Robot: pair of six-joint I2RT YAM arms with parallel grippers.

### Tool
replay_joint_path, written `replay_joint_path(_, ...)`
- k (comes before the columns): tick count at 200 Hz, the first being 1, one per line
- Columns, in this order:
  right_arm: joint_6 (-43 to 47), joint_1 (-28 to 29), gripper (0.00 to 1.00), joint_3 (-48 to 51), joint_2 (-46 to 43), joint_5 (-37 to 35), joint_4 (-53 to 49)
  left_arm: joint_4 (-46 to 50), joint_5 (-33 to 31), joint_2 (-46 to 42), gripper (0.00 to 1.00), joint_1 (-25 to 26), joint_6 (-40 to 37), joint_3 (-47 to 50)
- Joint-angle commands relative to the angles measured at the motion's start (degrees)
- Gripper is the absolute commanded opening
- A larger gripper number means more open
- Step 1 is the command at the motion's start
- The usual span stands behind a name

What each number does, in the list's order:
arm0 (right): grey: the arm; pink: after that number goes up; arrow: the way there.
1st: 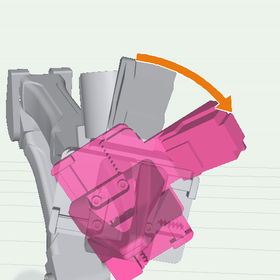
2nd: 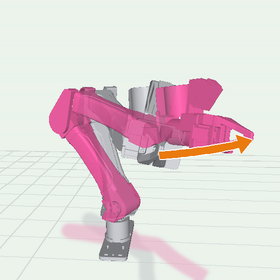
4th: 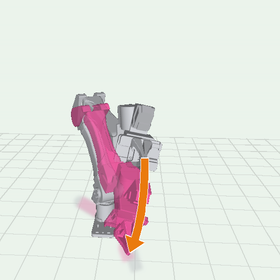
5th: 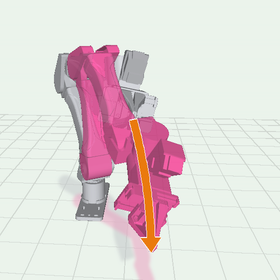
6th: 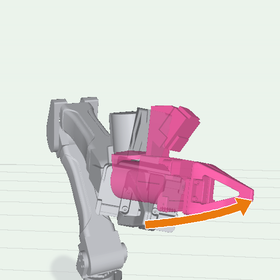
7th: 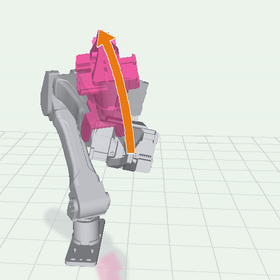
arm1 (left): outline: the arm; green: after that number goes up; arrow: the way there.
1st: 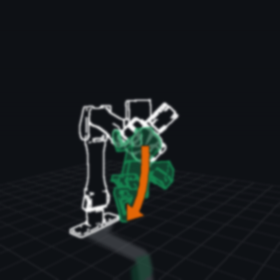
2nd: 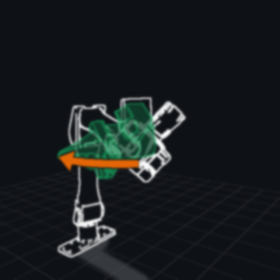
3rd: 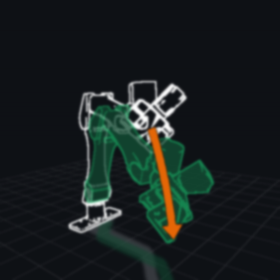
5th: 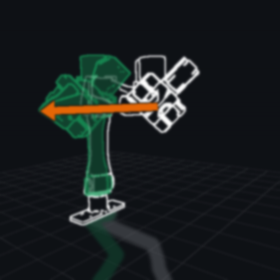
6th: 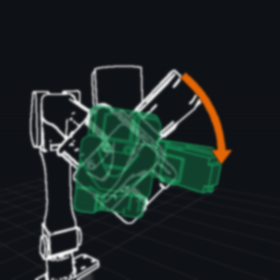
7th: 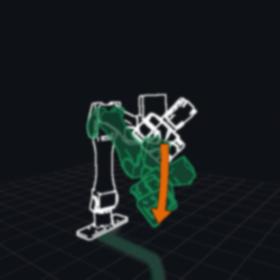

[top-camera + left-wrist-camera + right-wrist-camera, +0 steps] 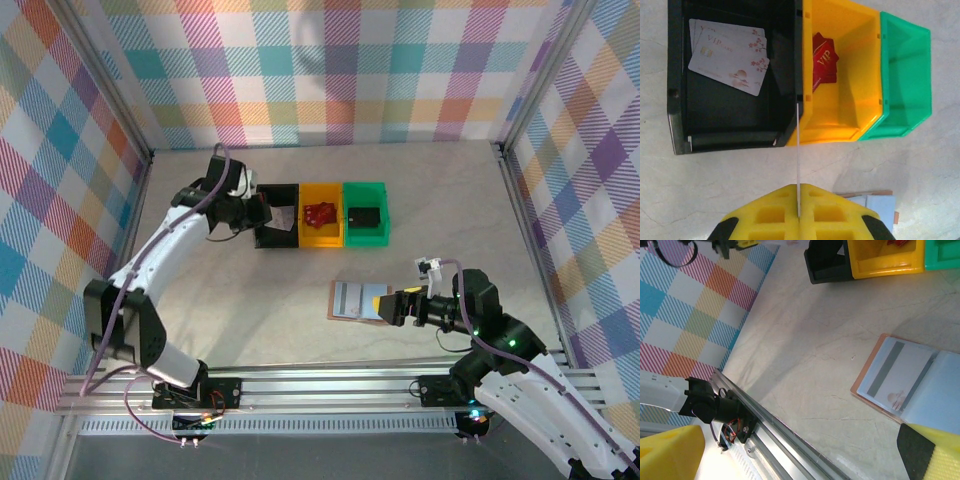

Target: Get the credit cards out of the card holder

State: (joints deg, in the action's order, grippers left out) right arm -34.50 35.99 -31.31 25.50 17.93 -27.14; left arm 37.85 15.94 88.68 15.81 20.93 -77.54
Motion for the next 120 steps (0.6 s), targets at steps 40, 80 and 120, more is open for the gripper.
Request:
replay_joint_path(40, 1.1, -0.2, 0.99, -0.6, -1.4, 0.2, -0.1, 4.3, -0.8, 11.2, 0.0, -1.5, -3.9, -11.1)
replay_joint_path(80, 0.8, -0.2, 0.99, -0.2, -1.4, 0.6, 0.3, 5.6, -1.4, 18.4, 0.0, -1.7, -3.7, -16.8)
replay_joint_path(120, 0.7, -0.2, 0.99, 0.3, -2.2, 0.5, 0.3, 6.8, -1.3, 23.7, 0.0, -1.8, -4.1, -21.1)
